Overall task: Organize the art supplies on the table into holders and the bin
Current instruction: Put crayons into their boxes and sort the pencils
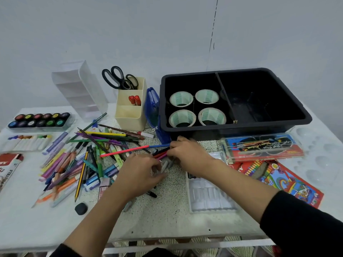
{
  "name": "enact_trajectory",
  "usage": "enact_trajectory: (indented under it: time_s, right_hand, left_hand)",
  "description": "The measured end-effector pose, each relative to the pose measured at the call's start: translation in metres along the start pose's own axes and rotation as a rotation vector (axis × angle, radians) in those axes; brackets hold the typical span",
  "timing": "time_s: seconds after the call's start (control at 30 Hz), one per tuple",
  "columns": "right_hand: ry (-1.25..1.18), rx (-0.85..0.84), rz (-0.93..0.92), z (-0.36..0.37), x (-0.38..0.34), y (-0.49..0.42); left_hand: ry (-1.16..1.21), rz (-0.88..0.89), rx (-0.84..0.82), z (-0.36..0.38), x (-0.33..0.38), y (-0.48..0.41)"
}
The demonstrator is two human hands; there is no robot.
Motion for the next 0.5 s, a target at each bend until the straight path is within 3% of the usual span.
enact_trajectory:
  time_s: [0.13, 0.2, 0.33, 0.5]
  right_hand:
    - [-0.054, 0.15, -0.09, 0.006, 0.007, 0.002]
    - [-0.202, 0.234, -0.082, 0.006, 0.012, 0.005]
    - [-0.722, 0.447, 0.073, -0.01, 0.021, 0.021]
    - [-0.898, 0.487, 0.237, -0.024, 0.033, 0.048]
  left_hand:
    - [0.039, -0.07, 0.009, 0.001, 0.001, 0.0]
    - [0.061, -0.106, 0.014, -0.001, -0.001, 0.0]
    - [0.225, -0.065, 0.122, -0.02, 0.008, -0.002]
    - [0.595, -0.029, 0.223, -0.035, 0.032, -0.014]
Point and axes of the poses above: each hand's wrist, its own y-axis away from the middle knuckle, its own z-axis out of the palm, x = y × z, the point moved 3 cm from there along -y, towards the middle knuckle, and after that the axes turned 1 degree about -x, right-handed, at the moved point
